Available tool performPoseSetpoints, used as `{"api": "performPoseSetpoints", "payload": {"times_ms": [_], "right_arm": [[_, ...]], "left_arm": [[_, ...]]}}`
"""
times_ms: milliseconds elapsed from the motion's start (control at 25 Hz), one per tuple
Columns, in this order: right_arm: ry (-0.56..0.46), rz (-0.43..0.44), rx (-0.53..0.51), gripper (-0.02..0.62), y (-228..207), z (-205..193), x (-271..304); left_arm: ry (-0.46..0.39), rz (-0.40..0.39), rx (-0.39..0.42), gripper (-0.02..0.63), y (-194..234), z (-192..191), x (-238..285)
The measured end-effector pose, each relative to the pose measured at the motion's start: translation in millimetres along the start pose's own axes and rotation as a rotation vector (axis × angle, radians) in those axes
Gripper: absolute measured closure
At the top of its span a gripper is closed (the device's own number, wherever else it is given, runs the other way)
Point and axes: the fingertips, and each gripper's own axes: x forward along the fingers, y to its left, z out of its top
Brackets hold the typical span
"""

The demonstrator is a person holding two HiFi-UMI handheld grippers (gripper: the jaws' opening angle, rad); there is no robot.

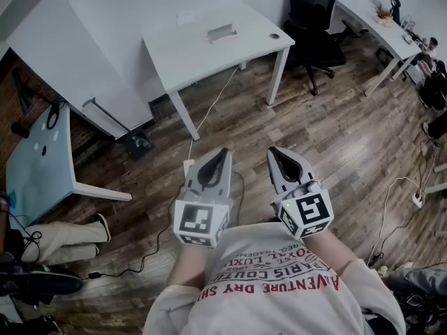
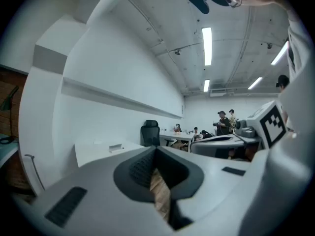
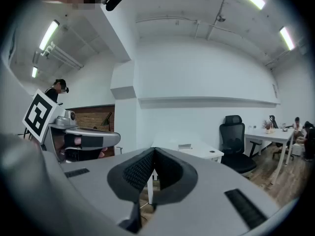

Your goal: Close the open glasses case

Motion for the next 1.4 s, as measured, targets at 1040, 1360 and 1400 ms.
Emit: {"api": "performPoseSetpoints", "payload": {"times_ms": [1040, 1360, 1400], "right_arm": [[0.076, 0.009, 0.061, 0.583, -46, -35, 29], [0.085, 0.124, 0.088, 0.583, -114, -30, 101], [0.088, 0.141, 0.091, 0.583, -125, -27, 110]], "left_arm": [[0.065, 0.056, -0.081, 0.598, 15, -33, 49], [0.099, 0.151, -0.085, 0.598, 36, -27, 133], [0.102, 0.164, -0.085, 0.598, 38, -24, 146]]}}
